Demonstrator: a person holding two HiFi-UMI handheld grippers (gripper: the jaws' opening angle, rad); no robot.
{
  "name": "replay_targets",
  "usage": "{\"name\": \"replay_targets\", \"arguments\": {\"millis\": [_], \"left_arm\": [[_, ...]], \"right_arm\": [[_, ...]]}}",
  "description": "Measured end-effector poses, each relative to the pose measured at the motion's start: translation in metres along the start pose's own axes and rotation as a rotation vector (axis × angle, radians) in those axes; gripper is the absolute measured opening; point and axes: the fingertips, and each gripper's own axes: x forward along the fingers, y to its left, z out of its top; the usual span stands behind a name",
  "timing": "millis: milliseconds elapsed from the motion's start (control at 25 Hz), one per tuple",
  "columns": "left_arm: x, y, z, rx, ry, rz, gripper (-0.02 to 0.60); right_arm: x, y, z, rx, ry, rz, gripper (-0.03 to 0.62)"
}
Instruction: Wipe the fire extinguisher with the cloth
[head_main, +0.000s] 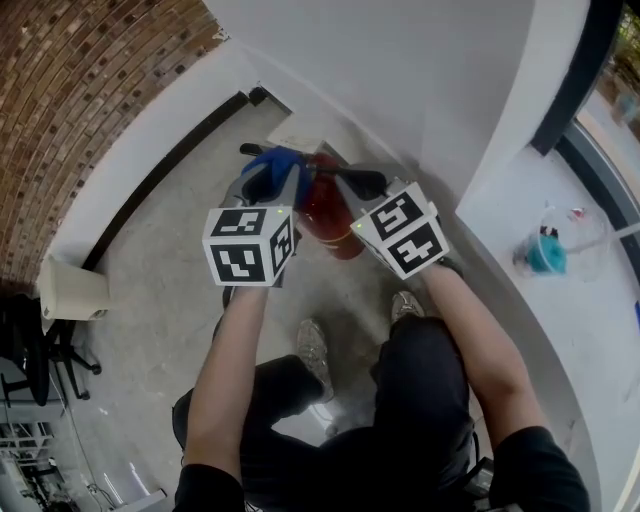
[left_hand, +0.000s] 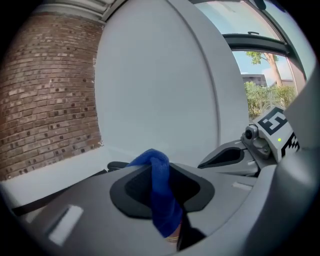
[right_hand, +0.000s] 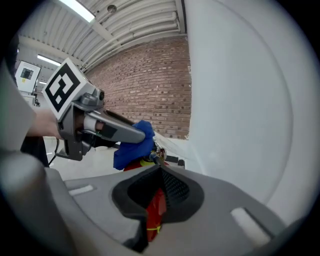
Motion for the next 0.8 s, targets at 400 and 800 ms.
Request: {"name": "replay_targets", "arguments": {"millis": [400, 800], "left_arm": [[-0.001, 0.051, -0.028, -0.093, 0.012, 0.040, 0.094], [0.010, 0.011, -0.054, -0.105, 0.025, -0.126, 0.092]], "right_arm": [[0.022, 0.030, -0.013, -0.046, 0.070, 0.103, 0.003], [0.019, 0.023, -0.024, -0.071, 0.114, 0.074, 0.003]]}}
